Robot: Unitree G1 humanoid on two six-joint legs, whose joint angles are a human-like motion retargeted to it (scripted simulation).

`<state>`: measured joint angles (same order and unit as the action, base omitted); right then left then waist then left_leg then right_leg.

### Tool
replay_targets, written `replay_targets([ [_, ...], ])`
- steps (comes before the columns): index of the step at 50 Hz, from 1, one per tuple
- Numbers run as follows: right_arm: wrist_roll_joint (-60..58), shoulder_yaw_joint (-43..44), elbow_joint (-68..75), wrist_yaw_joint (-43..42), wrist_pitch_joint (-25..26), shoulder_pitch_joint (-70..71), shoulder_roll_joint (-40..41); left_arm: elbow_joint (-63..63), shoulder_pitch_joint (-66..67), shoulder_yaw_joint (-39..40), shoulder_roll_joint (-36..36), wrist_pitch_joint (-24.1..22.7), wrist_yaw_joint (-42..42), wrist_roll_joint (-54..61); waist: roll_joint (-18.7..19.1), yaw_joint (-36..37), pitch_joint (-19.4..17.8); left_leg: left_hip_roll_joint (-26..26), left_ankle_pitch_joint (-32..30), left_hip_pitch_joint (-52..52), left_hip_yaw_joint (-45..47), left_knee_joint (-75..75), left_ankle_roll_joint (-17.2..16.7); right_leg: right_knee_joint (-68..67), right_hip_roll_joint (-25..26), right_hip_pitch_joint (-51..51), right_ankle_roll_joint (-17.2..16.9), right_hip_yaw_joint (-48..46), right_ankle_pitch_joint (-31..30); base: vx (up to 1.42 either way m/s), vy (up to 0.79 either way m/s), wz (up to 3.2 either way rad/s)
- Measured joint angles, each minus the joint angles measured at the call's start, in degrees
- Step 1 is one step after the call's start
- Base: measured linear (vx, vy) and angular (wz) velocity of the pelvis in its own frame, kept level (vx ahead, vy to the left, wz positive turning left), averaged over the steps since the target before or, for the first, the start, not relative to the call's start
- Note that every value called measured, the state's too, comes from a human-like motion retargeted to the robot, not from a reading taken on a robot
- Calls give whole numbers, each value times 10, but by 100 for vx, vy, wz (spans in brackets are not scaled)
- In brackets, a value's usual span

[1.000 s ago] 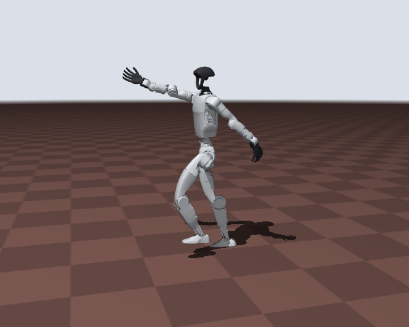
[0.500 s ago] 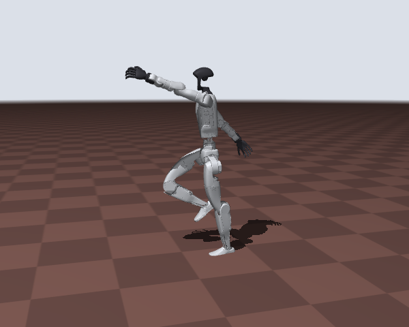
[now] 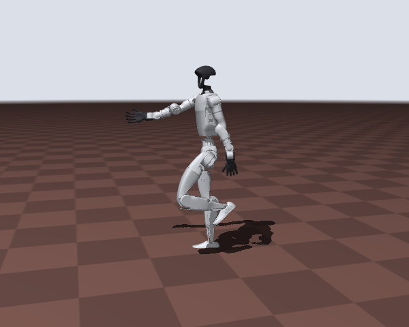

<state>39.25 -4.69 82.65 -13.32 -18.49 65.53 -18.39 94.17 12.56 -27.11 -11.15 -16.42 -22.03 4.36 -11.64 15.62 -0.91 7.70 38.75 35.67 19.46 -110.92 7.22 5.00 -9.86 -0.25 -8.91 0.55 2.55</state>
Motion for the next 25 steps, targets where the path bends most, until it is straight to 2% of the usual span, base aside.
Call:
replay_targets([
  [3, 22, -83, -37, -29, -29, 149, -55, -20, 161, 17, -29, 9, -36, 36, -11, 41, -2, 20, 14, 101, -2, -66, 16, 0, -4, 8, 3, 6, 11, 48, 9, -27],
  [7, 36, -143, -2, -36, -18, 318, -108, -28, 298, 54, -50, 45, -75, 76, -12, 55, -4, 19, 16, 166, -7, -12, 36, 0, -9, 36, 11, -8, 27, 50, 13, 27],
  [10, 54, -164, 46, -37, -12, 391, -111, -31, 331, 74, -47, 65, -92, 106, -12, 47, 3, 5, -6, 155, -5, 134, 30, -1, -13, 55, 11, -17, 35, 51, 14, 25],
  [13, 61, -154, 72, -23, -10, 389, -84, -30, 290, 76, -30, 75, -88, 123, -12, 39, 13, 1, -37, 58, 34, 404, 11, -17, -17, 66, 2, -5, 42, 55, 15, -29],
  [15, 60, -122, 67, -12, -10, 347, -58, -22, 226, 76, -16, 70, -58, 125, -11, 48, 0, -15, -77, -84, 96, 688, -15, -30, -22, 92, -12, 16, 48, 64, 20, -110],
  [17, 78, -80, 44, -17, -29, 274, -25, -10, 131, 85, -4, 33, 14, 145, 18, 64, -39, -48, -196, -275, 156, 1012, -55, -40, -8, 156, -20, 42, 61, 70, 29, -132],
  [18, 77, -55, 35, -25, -33, 229, -8, -5, 80, 89, 3, 16, 47, 171, 39, 57, -46, -52, -260, -333, 167, 1111, -76, -47, 10, 179, -14, 47, 67, 64, 35, -54],
  [20, 43, -3, 26, -29, -21, 119, 30, 0, -26, 96, 14, 3, 96, 204, 67, 22, -48, -47, -316, -378, 159, 1159, -123, -82, 30, 198, 9, 40, 65, 56, 37, 44],
  [22, -9, 18, 22, 0, -5, -28, 66, 1, -144, 112, 13, 2, 127, 179, 88, -31, -45, -42, -321, -402, 124, 1159, -144, -206, 47, 166, 42, 4, 46, 47, 36, 131],
  [25, -154, -16, 49, 91, 52, -254, 87, -12, -364, 169, -10, 44, 139, 87, 104, -89, -7, -42, -315, -374, 77, 1159, -139, -613, 43, -63, 76, -49, 59, 34, 27, 145],
])
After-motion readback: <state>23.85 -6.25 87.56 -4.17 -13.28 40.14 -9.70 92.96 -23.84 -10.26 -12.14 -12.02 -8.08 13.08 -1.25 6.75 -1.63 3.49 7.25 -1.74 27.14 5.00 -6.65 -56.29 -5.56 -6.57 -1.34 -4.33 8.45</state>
